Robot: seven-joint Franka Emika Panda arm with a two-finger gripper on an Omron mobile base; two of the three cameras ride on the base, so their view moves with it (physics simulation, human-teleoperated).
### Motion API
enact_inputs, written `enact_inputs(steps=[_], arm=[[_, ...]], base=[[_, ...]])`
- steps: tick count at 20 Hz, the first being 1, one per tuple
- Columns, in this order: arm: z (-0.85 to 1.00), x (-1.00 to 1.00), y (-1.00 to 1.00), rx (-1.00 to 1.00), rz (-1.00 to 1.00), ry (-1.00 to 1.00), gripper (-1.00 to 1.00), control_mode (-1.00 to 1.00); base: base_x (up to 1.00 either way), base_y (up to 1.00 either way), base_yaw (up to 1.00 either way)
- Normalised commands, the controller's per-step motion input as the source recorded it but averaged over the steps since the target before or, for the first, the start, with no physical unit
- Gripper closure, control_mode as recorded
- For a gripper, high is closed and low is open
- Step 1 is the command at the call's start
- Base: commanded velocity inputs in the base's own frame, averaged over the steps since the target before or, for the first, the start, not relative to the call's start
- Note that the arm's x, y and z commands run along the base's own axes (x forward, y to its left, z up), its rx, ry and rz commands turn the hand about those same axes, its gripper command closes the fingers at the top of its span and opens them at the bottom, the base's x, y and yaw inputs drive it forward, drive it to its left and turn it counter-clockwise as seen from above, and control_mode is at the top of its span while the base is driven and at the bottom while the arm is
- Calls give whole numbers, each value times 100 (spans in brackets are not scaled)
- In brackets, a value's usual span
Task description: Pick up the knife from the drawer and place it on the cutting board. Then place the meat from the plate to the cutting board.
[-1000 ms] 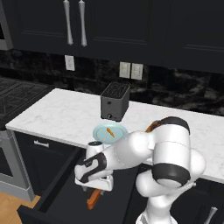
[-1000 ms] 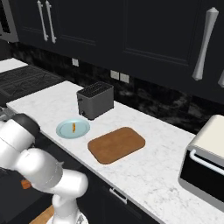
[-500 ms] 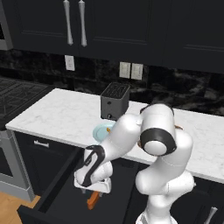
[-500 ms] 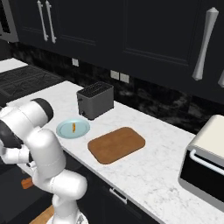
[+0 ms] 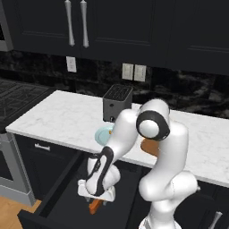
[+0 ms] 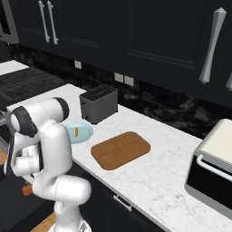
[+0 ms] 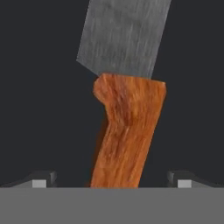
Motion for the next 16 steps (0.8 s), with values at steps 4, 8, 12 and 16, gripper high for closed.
enact_inputs(steps=[4,8,12,16], arm=[[-38,6,22,-6,0,2,-100,-100],[-41,2,27,-9,0,4,100,-100],[-13,0,19,-3,0,0,100,-100],[0,0,16,0,0,0,100,-100]], base=[[0,0,0],[0,0,0],[0,0,0],[0,0,0]])
